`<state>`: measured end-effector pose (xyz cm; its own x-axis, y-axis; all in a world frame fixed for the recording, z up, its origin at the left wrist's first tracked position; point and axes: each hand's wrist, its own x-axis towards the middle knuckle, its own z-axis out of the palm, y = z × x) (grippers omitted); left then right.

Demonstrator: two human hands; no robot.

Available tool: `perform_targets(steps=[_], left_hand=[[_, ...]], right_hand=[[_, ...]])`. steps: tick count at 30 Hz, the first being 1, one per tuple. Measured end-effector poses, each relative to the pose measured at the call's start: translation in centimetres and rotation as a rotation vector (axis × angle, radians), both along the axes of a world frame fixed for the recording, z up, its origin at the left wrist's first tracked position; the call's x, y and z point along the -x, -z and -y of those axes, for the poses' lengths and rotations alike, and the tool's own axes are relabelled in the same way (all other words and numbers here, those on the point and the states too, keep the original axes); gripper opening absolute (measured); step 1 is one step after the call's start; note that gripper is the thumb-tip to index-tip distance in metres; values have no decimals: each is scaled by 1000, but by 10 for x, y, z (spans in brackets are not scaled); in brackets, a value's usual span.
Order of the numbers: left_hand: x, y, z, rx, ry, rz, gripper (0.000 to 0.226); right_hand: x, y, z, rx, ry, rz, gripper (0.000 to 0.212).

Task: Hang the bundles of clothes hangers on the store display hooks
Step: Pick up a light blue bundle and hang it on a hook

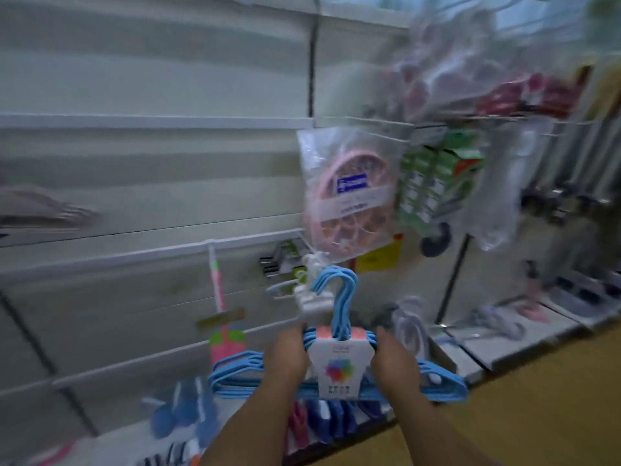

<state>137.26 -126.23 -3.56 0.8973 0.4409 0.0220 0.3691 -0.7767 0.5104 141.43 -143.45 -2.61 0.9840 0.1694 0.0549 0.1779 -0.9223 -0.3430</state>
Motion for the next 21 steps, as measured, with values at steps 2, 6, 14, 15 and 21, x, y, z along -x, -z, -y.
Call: perform_targets(steps=[2,6,14,15,21], left_hand=[[27,-1,-22,5,-81,0,23],[77,-6,-67,-15,-256,11,26],[177,-32,-145,-50,-437,50,10],[190,-35,-157,-52,-446,52,11],[277,-51,-227,-104,-580,97,33]], right_hand=[[9,0,-31,15,-75,-18,16],[38,-3,-87,-8,-194,-11,16],[103,-17,-188,-36,-367,-8,27],[113,-20,-202,-46,-378,-12,28],[188,-36,-289,-138,-475,17,26]])
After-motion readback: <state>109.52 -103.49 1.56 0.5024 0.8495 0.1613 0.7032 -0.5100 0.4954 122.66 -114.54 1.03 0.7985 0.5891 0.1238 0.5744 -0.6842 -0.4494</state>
